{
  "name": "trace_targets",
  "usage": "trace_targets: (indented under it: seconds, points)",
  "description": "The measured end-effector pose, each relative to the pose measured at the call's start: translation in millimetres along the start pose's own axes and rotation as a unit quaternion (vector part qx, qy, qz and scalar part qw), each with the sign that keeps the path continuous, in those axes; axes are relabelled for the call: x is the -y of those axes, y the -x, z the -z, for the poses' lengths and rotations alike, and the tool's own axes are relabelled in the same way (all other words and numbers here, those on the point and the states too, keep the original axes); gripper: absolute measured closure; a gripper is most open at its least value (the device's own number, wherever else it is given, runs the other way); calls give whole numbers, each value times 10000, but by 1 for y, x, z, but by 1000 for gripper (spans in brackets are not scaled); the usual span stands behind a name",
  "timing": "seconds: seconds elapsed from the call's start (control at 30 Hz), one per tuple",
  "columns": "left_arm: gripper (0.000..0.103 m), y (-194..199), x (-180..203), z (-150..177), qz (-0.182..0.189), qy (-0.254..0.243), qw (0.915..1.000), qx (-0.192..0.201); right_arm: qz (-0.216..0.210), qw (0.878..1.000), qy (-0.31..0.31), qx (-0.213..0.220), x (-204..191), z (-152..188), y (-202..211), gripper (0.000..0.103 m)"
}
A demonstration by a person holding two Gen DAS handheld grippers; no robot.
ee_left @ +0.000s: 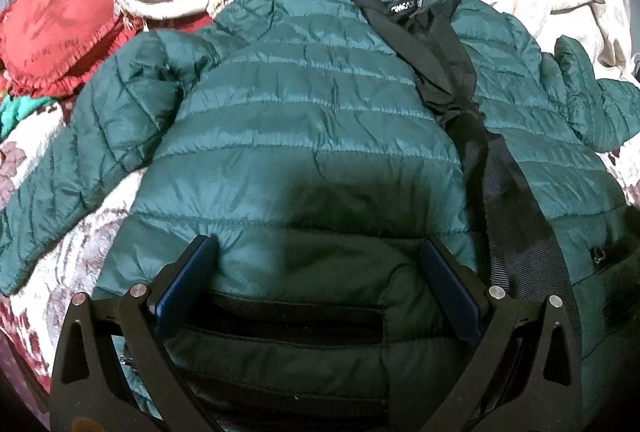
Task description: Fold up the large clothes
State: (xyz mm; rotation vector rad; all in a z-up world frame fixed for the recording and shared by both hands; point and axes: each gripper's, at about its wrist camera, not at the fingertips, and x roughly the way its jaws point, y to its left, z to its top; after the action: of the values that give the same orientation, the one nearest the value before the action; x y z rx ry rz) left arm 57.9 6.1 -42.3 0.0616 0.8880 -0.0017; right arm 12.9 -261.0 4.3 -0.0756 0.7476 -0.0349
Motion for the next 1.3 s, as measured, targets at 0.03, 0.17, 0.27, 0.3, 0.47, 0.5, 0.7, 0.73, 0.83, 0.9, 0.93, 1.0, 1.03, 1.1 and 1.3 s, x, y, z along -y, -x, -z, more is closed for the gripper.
trace_targets:
  seconds: [0.03,0.17,0.27,0.3,0.47,0.5,0.7,0.73,0.83,0.9,0.93,1.0,1.03,1.1,1.3]
  points:
    - [1,2,1,0,-46,-26,10000,78,-54,9999,46,73,-3,-1,3,0]
    - [1,9,4,-1,-123,-115,9995,277,-211,9993,273,168,-16,-2,6,0]
    - [1,14,4,-2,-114,-118,9991,399,-143,9988,445,176,-22,-1,6,0]
    - [1,15,4,-3,-83,-111,9991,412,-123,9986,485,172,-23,-1,5,0]
    - [1,15,3,-4,-48,-44,9991,409,-30,9988,483,94,-20,2,1,0]
    - [1,15,3,-4,-52,-42,9991,408,-43,9989,447,89,-19,2,1,0]
    - [1,14,3,-3,-41,-56,9993,372,-49,9990,446,71,-19,2,1,0]
    - [1,13,3,-3,-38,-55,9993,364,-52,9989,457,75,-19,2,2,0]
    - [1,12,3,-3,-34,-50,9994,347,-48,9989,462,75,-19,2,2,0]
    - [1,12,3,-3,-27,-50,9994,345,-48,9989,458,73,-20,2,2,0]
    - [1,12,3,-3,-31,-50,9994,344,-49,9989,451,73,-19,2,2,0]
    - [1,12,3,-3,-29,-49,9994,343,-43,9990,442,93,-20,2,2,0]
    - [1,12,3,-3,-30,-44,9994,350,-38,9990,441,110,-20,2,3,0]
    - [1,12,3,-3,-26,-47,9994,342,-51,9990,434,127,-20,1,3,0]
    - [1,11,-6,-4,57,171,9993,318,-46,9990,447,55,-20,1,-1,0]
